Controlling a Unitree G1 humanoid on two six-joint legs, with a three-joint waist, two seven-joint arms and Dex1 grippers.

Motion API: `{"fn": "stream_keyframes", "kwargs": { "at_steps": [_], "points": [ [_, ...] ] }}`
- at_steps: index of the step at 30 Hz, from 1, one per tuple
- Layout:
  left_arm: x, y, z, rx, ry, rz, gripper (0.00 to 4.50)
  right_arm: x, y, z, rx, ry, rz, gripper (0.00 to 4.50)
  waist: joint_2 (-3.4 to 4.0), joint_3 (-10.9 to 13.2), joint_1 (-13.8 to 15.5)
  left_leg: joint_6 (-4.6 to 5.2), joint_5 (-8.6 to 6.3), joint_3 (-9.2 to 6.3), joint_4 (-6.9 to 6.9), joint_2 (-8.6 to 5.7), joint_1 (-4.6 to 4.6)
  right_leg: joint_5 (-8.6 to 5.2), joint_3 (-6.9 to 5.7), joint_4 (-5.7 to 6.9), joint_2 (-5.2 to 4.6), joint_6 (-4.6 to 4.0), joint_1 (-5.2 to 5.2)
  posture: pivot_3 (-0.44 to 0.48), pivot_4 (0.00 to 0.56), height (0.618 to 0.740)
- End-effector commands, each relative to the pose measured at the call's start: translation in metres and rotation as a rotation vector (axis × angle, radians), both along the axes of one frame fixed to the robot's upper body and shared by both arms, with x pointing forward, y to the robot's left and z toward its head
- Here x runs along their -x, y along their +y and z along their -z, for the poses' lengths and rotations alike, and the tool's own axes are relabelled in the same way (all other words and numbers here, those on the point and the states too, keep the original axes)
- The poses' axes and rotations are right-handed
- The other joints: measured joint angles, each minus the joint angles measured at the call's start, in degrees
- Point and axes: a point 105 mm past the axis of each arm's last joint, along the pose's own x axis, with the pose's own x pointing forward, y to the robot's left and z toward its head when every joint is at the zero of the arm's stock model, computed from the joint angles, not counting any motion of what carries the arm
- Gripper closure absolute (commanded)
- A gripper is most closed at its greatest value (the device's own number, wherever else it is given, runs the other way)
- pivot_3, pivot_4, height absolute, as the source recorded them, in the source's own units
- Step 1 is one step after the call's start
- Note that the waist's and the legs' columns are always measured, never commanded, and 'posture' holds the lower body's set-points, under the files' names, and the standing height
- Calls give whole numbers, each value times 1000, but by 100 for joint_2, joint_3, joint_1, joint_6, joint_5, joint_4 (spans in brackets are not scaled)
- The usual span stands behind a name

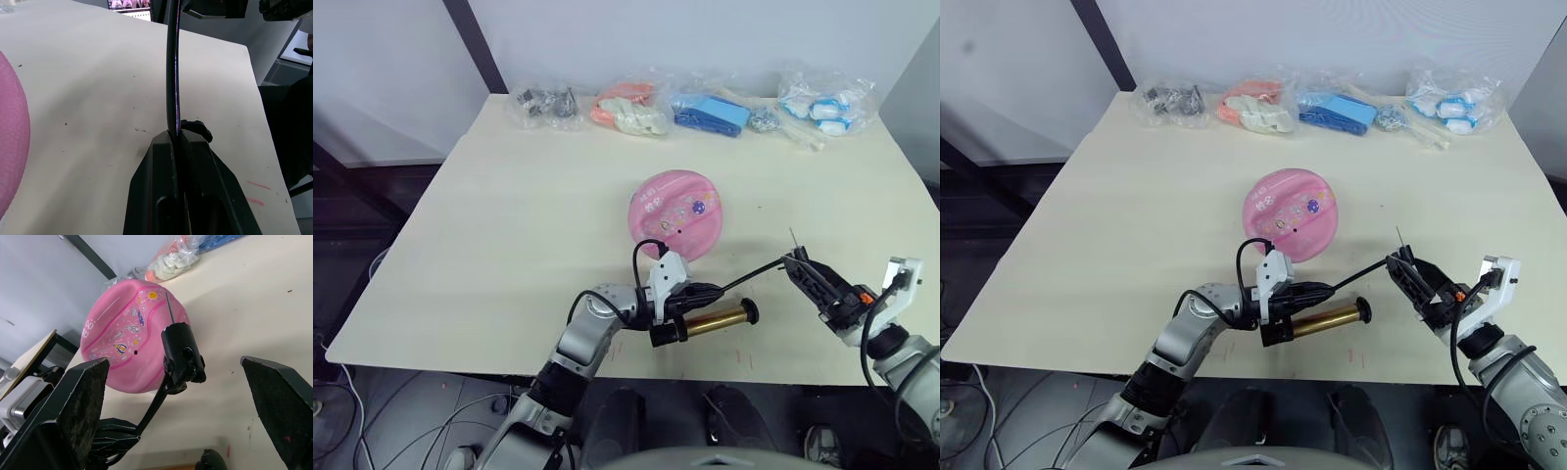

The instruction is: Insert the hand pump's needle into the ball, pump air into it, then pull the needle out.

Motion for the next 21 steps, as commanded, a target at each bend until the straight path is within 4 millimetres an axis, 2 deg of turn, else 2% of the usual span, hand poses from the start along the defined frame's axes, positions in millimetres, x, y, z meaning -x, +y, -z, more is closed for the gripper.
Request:
{"fn": "stream_keyframes", "kwargs": {
  "at_steps": [1,4,7,13,14,21],
  "points": [
    [2,-4,-14,39,-33,26,4427,1,-3,-8,10,-44,-3,0,0,0,0,0,0,0,0,0,0,0,0,0,0,0,0,0,150,740],
    [3,-4,-14,35,-35,32,4427,0,-2,-8,8,-51,-8,0,0,0,0,0,0,0,0,0,0,0,0,0,0,0,0,0,150,740],
    [3,-4,-14,31,-35,37,4500,-2,-2,-8,6,-61,-8,812,0,0,0,0,0,0,0,0,0,0,0,0,0,0,0,0,150,740],
    [3,-4,-14,30,-35,41,4500,-3,-5,-6,17,-64,-5,3811,0,0,1,0,0,0,0,0,0,0,0,0,0,0,0,0,150,740],
    [3,-4,-14,30,-35,42,4500,-3,-5,-6,17,-64,-4,4150,0,0,1,0,0,0,0,0,0,0,0,0,0,0,0,0,150,740],
    [3,-4,-13,29,-34,45,4500,-2,-7,-5,23,-65,-6,4197,0,0,0,0,0,0,0,0,0,0,0,-1,0,0,0,0,150,740]
  ]
}}
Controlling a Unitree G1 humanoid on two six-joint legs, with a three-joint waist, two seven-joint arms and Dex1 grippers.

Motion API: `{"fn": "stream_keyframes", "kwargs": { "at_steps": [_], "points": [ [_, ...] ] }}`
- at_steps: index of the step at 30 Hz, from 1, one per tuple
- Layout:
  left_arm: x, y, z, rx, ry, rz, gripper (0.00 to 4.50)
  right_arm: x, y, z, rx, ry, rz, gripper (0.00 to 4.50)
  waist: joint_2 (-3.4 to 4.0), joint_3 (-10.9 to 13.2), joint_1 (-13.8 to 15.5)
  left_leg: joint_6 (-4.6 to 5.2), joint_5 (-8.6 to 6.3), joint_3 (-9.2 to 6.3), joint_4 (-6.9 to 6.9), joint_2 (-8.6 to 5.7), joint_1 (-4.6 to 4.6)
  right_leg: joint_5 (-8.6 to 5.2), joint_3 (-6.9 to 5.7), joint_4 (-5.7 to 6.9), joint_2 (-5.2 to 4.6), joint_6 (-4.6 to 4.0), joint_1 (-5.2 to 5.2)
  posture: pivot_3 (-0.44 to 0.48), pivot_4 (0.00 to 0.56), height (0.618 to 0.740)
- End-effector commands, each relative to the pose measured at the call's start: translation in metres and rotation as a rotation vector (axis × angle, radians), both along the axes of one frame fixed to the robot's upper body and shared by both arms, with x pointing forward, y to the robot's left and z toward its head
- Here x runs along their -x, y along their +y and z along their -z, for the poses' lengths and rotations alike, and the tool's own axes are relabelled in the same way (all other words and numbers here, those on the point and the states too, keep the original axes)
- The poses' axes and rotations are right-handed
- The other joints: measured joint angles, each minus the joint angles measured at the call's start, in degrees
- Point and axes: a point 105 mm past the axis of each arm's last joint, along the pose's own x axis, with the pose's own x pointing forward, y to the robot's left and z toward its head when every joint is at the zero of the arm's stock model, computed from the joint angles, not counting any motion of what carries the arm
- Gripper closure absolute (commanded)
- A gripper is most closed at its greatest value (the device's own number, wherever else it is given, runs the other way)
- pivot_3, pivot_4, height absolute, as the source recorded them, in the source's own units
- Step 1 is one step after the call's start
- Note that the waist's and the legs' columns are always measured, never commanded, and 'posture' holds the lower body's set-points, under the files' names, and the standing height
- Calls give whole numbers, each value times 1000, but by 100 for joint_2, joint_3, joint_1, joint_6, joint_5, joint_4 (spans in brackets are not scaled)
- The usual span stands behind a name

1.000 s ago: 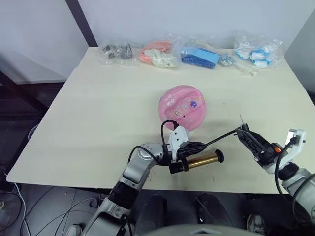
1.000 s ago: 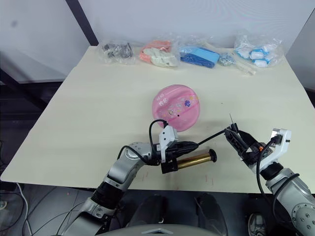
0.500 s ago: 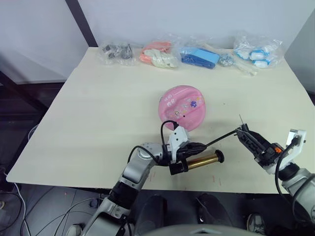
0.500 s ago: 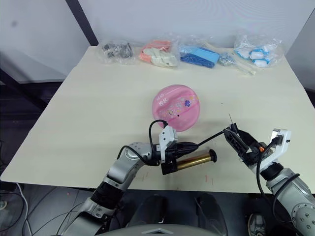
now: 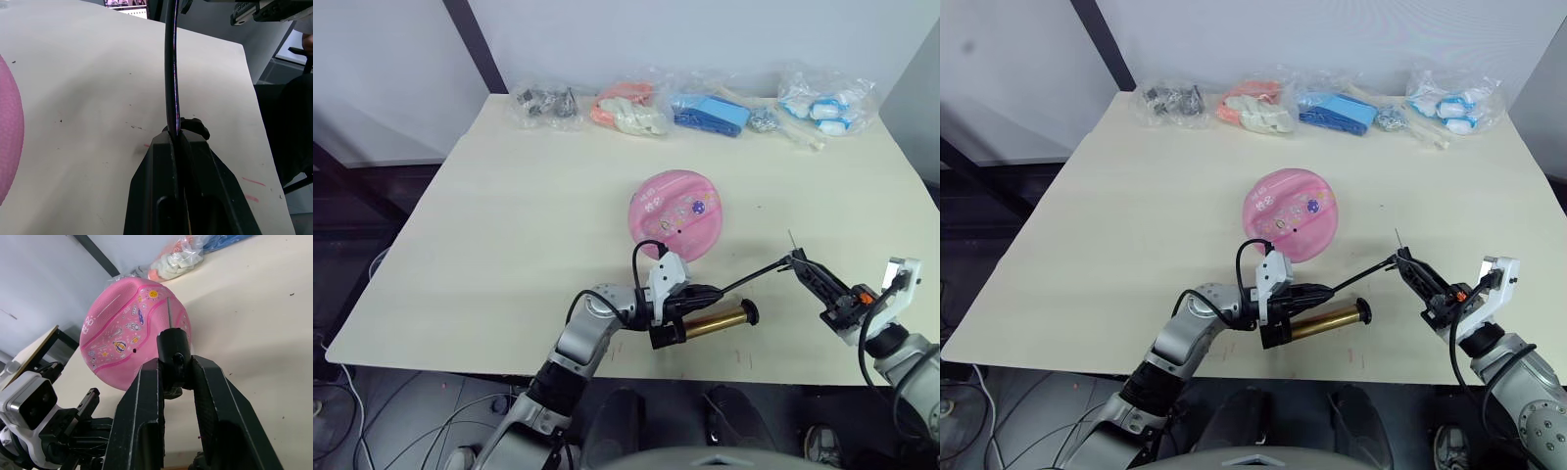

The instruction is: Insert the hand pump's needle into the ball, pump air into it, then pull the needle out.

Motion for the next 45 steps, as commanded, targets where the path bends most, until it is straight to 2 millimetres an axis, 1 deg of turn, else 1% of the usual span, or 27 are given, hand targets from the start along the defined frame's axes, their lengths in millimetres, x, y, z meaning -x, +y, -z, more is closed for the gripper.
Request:
{"fn": "stream_keyframes", "kwargs": {
  "at_steps": [1,5,6,7,8,9,10,11,14,16,17,20,22,24,28,30,32,34,38,45],
  "points": [
    [2,-5,-14,37,-46,30,4500,0,-4,-8,-1,-46,11,4197,0,0,0,0,0,0,0,0,0,0,0,0,0,0,0,0,150,740],
    [1,-2,-13,30,-46,25,4500,-1,-5,-11,12,-64,13,4197,0,0,-1,0,0,0,0,0,0,0,0,0,0,0,0,0,150,740],
    [1,0,-13,29,-44,20,3907,0,-5,-12,28,-71,5,4197,0,0,0,0,0,0,0,0,0,0,0,0,0,0,0,0,150,740],
    [0,3,-14,28,-43,16,3716,1,-3,-13,48,-75,-7,4197,0,0,0,0,0,0,0,0,0,0,0,0,0,0,0,0,150,740],
    [0,6,-15,28,-44,13,3638,1,-2,-14,67,-85,-16,4197,0,0,-1,0,0,0,0,0,0,0,0,0,0,0,0,0,150,740],
    [0,8,-16,31,-45,10,3004,2,-1,-15,82,-92,-21,4197,0,0,-4,0,0,0,0,0,0,0,0,0,0,0,0,0,150,740],
    [0,11,-18,38,-46,7,3004,2,0,-17,97,-102,-27,4197,0,0,-5,0,0,0,0,0,0,0,0,0,0,0,-1,0,150,740],
    [1,14,-20,42,-47,6,2636,2,0,-18,112,-112,-32,4197,0,0,-4,0,0,0,-1,0,0,0,0,0,1,0,-1,0,150,740],
    [7,22,-28,60,-72,19,1237,1,4,-23,166,-154,-46,4197,1,1,-9,0,0,-2,-2,3,0,0,0,0,2,0,-4,0,150,740],
    [11,35,-38,67,-125,20,129,3,8,-27,241,-212,-77,4197,1,1,-8,0,0,-2,-2,4,0,0,1,0,2,0,-5,0,150,740],
    [12,42,-44,79,-144,5,51,4,10,-28,286,-231,-102,4197,1,1,-6,0,0,-3,-3,5,-1,0,2,0,2,0,-6,0,150,740],
    [12,56,-55,85,-185,-24,51,6,13,-33,347,-290,-127,4197,1,2,-2,0,0,-4,-2,5,-1,0,0,0,2,0,-8,0,150,740],
    [7,68,-65,81,-242,-75,51,6,14,-36,417,-331,-147,4197,1,2,0,0,0,-3,-2,6,-1,0,0,0,1,0,-8,0,150,740],
    [2,75,-73,79,-289,-119,51,5,13,-37,455,-353,-151,4197,-1,3,3,0,0,-3,-2,5,-2,0,2,-3,1,0,-7,0,150,740],
    [-28,88,-107,132,-391,-324,51,7,20,-38,607,-436,-238,4197,-9,8,11,0,0,-2,-1,4,-3,0,-2,-3,0,0,-7,0,150,740],
    [-40,95,-118,154,-406,-413,51,8,23,-39,637,-466,-259,4197,-16,11,8,0,0,-1,-1,3,-4,0,-3,-3,1,1,-7,0,150,740],
    [-53,101,-125,152,-390,-490,51,7,25,-39,674,-494,-278,4197,-16,11,3,0,0,-2,-1,3,-4,0,-6,-4,2,1,-7,0,150,740],
    [-63,106,-129,142,-373,-544,51,6,25,-40,684,-513,-275,4197,-19,13,-1,0,0,-3,-2,3,-4,0,-5,-3,2,1,-7,0,150,740],
    [-78,116,-123,44,-321,-618,51,4,23,-39,730,-530,-288,4197,-24,16,-2,-1,0,-3,-1,3,-3,1,-6,-1,2,1,-7,0,150,740],
    [-84,112,-109,-96,-249,-578,51,4,23,-38,735,-536,-285,4197,-28,19,13,-1,1,-6,-1,2,-6,0,-9,-1,2,0,-8,0,150,740]
  ]
}}
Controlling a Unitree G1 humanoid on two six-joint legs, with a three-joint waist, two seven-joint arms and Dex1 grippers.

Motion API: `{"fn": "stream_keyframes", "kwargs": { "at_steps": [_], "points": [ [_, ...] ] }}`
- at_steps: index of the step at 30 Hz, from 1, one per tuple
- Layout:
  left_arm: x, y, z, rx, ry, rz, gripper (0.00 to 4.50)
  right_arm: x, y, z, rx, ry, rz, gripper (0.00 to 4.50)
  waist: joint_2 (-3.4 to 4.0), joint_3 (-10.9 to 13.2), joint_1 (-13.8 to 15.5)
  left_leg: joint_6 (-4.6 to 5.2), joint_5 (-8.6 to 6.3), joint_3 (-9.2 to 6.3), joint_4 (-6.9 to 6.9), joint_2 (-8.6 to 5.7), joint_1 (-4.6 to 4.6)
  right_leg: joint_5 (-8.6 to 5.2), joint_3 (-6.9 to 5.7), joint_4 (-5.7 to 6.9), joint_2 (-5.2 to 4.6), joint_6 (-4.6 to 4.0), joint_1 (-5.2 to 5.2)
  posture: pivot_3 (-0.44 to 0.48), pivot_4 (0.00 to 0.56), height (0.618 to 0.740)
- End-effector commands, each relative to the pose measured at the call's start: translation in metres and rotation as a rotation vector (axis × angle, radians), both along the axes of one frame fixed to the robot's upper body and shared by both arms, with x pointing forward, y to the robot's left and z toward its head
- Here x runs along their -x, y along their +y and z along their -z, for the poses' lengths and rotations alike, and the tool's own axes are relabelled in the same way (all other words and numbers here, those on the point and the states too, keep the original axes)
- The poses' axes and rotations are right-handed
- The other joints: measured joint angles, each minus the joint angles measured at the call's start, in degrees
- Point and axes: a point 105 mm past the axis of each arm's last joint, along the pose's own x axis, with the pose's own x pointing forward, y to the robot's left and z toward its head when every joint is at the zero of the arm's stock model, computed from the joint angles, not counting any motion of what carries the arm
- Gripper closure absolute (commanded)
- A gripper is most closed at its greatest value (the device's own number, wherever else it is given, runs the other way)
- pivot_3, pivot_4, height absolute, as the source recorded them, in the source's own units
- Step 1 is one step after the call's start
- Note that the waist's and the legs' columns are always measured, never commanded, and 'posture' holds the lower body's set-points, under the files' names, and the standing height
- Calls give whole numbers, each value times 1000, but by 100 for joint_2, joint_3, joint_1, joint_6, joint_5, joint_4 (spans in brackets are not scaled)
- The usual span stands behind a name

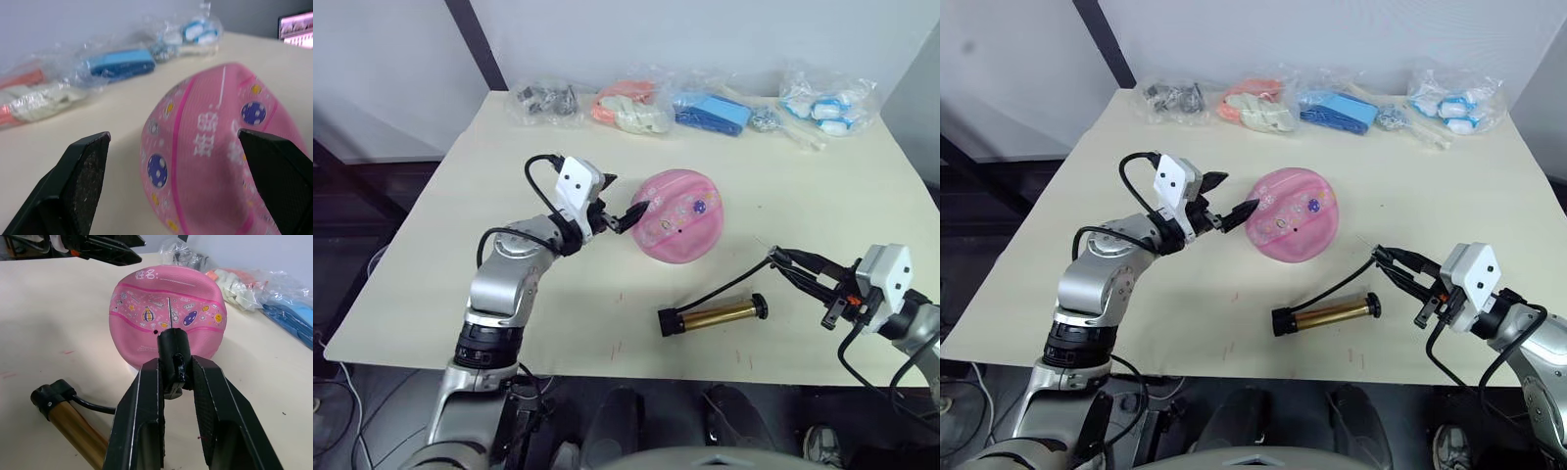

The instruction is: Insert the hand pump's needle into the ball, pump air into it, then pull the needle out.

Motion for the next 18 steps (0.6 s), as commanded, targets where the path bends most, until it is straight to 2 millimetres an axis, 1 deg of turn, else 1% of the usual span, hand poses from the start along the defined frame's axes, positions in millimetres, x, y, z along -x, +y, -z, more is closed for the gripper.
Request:
{"fn": "stream_keyframes", "kwargs": {
  "at_steps": [1,6,13,18],
  "points": [
    [-2,-8,-2,-52,13,33,51,2,3,-9,14,-55,-15,4197,-1,1,6,0,0,0,0,-1,-1,0,-1,0,0,0,0,0,150,740],
    [-1,-17,10,-97,101,69,51,4,4,-9,13,-58,-13,4197,-2,1,2,0,0,0,0,-1,0,0,-2,0,0,0,1,0,150,740],
    [0,-17,14,-148,176,75,51,5,4,-8,12,-63,-8,4197,-4,3,-10,0,0,-1,0,1,2,0,-2,4,2,0,0,0,150,740],
    [-4,-18,14,-159,184,59,51,6,5,-8,11,-64,-12,4197,-5,3,-1,0,0,0,0,0,0,0,-2,2,0,0,0,0,150,740]
  ]
}}
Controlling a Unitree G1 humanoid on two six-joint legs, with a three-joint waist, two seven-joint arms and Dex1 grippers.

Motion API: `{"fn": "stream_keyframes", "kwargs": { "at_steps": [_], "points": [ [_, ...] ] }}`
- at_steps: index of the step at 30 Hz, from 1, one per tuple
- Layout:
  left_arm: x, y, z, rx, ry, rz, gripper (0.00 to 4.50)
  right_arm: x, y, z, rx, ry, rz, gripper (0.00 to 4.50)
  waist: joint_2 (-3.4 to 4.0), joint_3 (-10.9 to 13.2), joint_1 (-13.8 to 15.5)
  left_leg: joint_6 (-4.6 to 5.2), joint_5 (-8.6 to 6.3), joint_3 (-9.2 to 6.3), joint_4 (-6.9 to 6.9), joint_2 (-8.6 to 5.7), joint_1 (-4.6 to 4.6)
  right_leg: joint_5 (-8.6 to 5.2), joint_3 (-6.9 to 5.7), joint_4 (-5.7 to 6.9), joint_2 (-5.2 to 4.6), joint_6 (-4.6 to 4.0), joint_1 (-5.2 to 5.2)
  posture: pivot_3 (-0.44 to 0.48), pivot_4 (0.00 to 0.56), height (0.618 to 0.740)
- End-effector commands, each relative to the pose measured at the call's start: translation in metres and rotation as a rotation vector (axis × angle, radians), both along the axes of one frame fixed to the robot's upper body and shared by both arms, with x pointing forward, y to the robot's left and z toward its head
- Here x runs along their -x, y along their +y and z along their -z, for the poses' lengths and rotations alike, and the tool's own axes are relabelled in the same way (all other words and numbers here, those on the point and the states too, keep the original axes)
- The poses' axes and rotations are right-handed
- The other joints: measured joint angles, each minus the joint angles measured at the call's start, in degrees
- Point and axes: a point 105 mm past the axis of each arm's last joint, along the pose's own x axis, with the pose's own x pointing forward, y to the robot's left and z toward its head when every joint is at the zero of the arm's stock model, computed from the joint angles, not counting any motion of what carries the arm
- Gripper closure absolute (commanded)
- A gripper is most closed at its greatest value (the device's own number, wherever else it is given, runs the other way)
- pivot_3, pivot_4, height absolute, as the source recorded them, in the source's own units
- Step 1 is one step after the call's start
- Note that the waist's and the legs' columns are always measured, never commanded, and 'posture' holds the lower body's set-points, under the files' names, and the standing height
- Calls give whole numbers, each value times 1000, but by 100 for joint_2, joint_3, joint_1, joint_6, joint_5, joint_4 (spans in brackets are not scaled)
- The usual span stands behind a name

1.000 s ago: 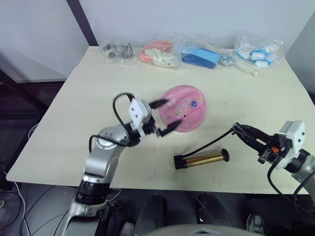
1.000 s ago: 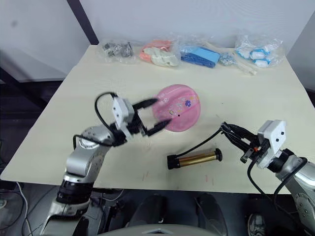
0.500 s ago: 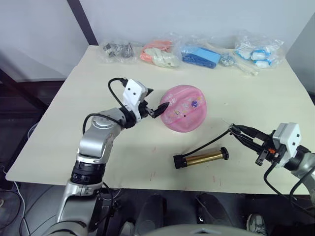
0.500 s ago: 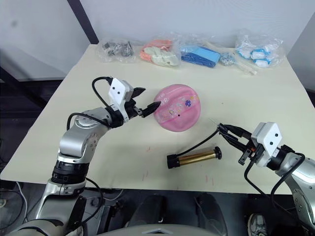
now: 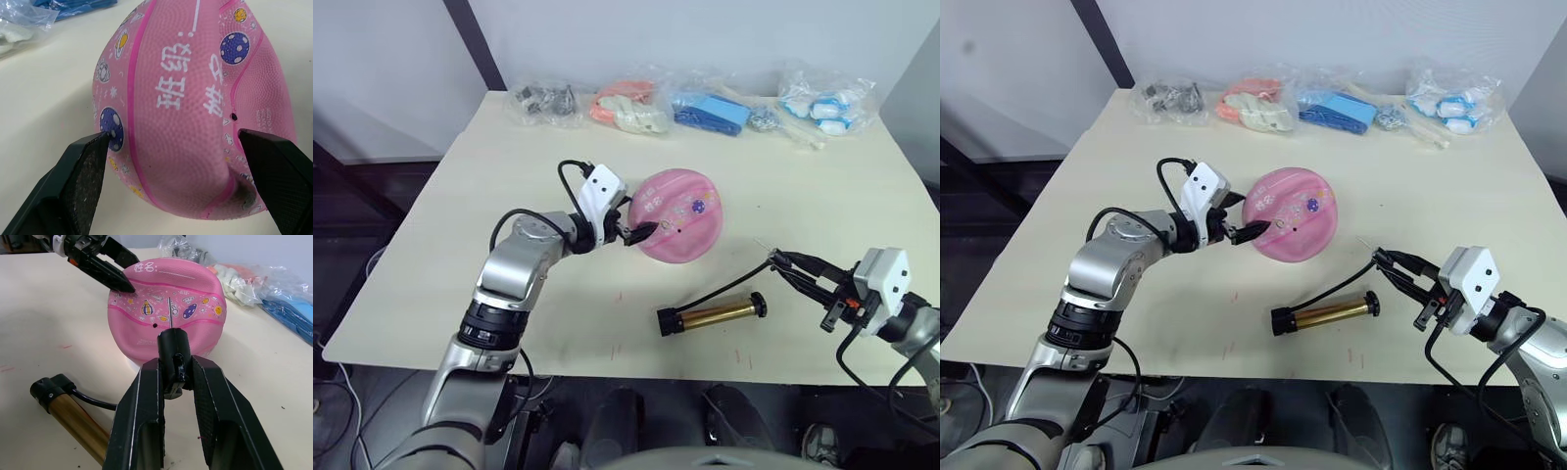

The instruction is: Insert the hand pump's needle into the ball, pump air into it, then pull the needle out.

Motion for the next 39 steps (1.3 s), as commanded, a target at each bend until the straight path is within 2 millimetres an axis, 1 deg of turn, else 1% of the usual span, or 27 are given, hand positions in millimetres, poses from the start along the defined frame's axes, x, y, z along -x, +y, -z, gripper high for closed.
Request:
{"fn": "stream_keyframes", "kwargs": {
  "at_steps": [1,4,5,7,8,10,11,12,14,15,18,22,26,29,32,34,39],
  "points": [
    [-1,-3,-6,-12,-20,5,51,5,5,-11,3,-60,-23,4197,0,0,5,0,0,0,0,0,0,0,0,0,0,0,0,0,150,740],
    [-3,-3,-5,-17,-15,0,51,4,5,-11,3,-61,-26,4197,0,0,4,0,0,0,0,0,0,0,0,0,0,0,0,0,150,740],
    [-4,-3,-4,-17,-10,-5,284,4,5,-11,3,-62,-27,4197,0,0,4,0,0,0,0,0,0,0,0,0,0,0,0,0,150,740],
    [-5,-3,-4,-17,-9,-11,906,4,6,-11,5,-62,-31,4197,0,0,4,0,0,0,0,0,0,0,0,0,0,0,0,0,150,740],
    [-6,-3,-4,-17,-9,-11,1284,4,6,-10,6,-62,-34,4197,0,0,3,0,0,0,0,0,0,0,0,0,0,0,0,0,150,740],
    [-6,-4,-4,-17,-12,-6,2264,4,7,-10,6,-61,-38,4197,0,0,2,0,0,0,0,0,0,0,0,0,0,0,0,0,150,740],
    [-6,-5,-4,-18,-13,-4,2661,4,8,-10,5,-59,-40,4197,0,0,-1,0,0,0,0,0,0,0,0,0,0,0,0,0,150,740],
    [-6,-5,-4,-20,-14,-4,3205,3,9,-10,1,-53,-40,4197,0,0,-5,0,0,0,0,0,0,0,0,0,0,0,0,0,150,740],
    [-7,-5,-3,-26,-17,-8,4105,3,12,-10,-19,-17,-39,4197,0,0,-10,0,0,1,0,0,1,0,0,0,0,0,0,0,150,740],
    [-7,-5,-3,-28,-19,-11,4464,3,13,-10,-23,-4,-40,4197,0,0,-12,0,0,0,0,0,1,0,0,1,0,0,0,0,150,740],
    [-10,-5,-4,-27,-26,-19,4464,-1,20,-13,-32,33,-39,4197,0,0,-17,0,0,-1,0,2,2,0,0,3,2,0,-1,0,150,740],
    [-11,-8,-4,-29,-32,-20,4464,-7,35,-19,-57,128,-46,4197,-1,0,-11,0,0,-6,1,1,1,1,0,3,2,-1,-1,0,150,740],
    [-10,-10,-2,-35,-39,-19,4464,-14,43,-18,-5,226,-41,4197,-1,0,-3,0,0,-7,2,0,-1,1,-2,2,1,-1,-1,0,150,740],
    [-10,-11,-1,-36,-47,-22,4464,-20,46,-19,35,269,-31,4197,-1,0,-2,0,0,-7,2,-1,-3,1,-2,1,0,-2,-1,0,150,740],
    [-9,-14,0,-27,-54,-25,4464,-31,51,-26,31,324,-10,4197,0,0,-5,0,0,-8,3,-1,-2,4,-1,2,-1,-7,-2,0,150,740],
    [-8,-16,1,-29,-66,-23,4464,-37,52,-26,46,386,1,4197,-1,0,-3,0,0,-8,4,-1,-2,4,-4,2,0,-7,-1,0,150,740],
    [-6,-23,-1,-1,-102,-25,4464,-45,58,-30,33,488,4,4197,-1,0,22,0,0,-12,4,-1,-13,5,-14,-4,-4,-8,-3,0,150,740]
  ]
}}
